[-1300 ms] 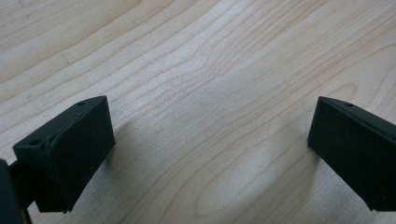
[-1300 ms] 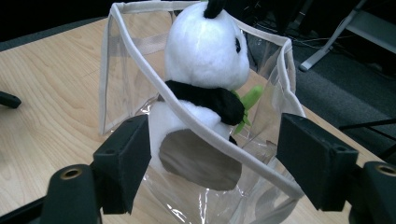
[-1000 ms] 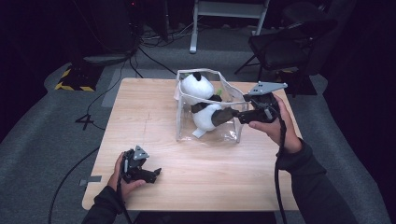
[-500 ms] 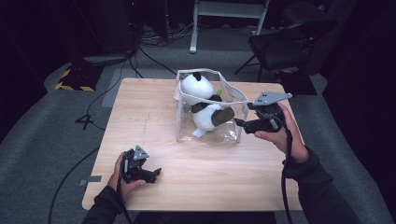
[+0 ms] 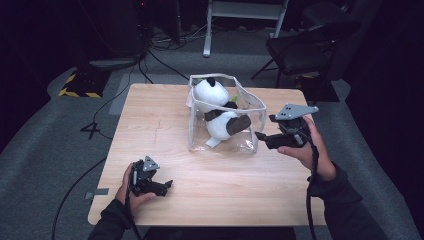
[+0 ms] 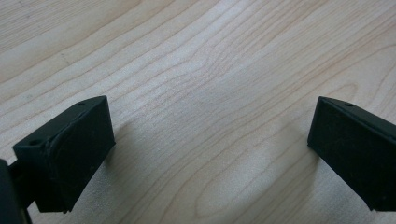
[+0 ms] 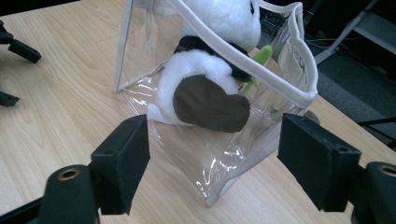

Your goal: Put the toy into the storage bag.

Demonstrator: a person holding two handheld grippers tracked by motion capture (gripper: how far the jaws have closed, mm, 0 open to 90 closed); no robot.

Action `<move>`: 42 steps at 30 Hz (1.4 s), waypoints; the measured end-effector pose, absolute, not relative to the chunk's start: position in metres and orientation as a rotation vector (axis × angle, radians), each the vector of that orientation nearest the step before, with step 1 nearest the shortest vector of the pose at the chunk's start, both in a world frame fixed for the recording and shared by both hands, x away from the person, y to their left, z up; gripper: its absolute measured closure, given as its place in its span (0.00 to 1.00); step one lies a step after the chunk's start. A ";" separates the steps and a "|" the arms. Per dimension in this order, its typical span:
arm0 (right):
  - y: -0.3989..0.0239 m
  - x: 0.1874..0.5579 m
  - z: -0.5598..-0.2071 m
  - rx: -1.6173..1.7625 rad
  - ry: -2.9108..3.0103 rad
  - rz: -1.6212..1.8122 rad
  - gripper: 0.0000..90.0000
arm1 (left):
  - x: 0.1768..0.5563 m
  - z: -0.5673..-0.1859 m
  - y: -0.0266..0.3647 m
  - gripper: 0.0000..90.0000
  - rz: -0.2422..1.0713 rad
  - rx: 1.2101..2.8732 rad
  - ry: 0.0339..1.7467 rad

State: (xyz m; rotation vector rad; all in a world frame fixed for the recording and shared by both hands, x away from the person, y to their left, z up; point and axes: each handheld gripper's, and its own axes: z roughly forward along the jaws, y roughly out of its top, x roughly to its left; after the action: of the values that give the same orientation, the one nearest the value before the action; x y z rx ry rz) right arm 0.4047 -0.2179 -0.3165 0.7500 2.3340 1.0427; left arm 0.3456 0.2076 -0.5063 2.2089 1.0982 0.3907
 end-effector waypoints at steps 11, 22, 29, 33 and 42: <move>-0.227 0.397 -0.323 0.737 2.336 1.033 0.27 | 0.346 -0.506 0.208 0.01 0.391 2.207 1.099; -0.236 0.392 -0.334 0.721 2.346 1.004 0.27 | 0.346 -0.506 0.207 0.01 0.391 2.207 1.100; -0.242 0.389 -0.343 0.732 2.342 0.991 0.27 | 0.346 -0.506 0.207 0.01 0.391 2.207 1.099; -0.246 0.389 -0.348 0.745 2.348 0.983 0.27 | 0.346 -0.506 0.208 0.01 0.391 2.208 1.098; -0.255 0.389 -0.366 0.763 2.346 0.939 0.27 | 0.346 -0.506 0.207 0.01 0.391 2.207 1.099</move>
State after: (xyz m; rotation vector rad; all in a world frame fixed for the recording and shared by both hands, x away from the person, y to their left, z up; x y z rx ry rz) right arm 0.3887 -0.2552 -0.3658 0.7630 2.3457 0.9394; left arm 0.3455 0.2075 -0.5064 2.2071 1.0994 0.3910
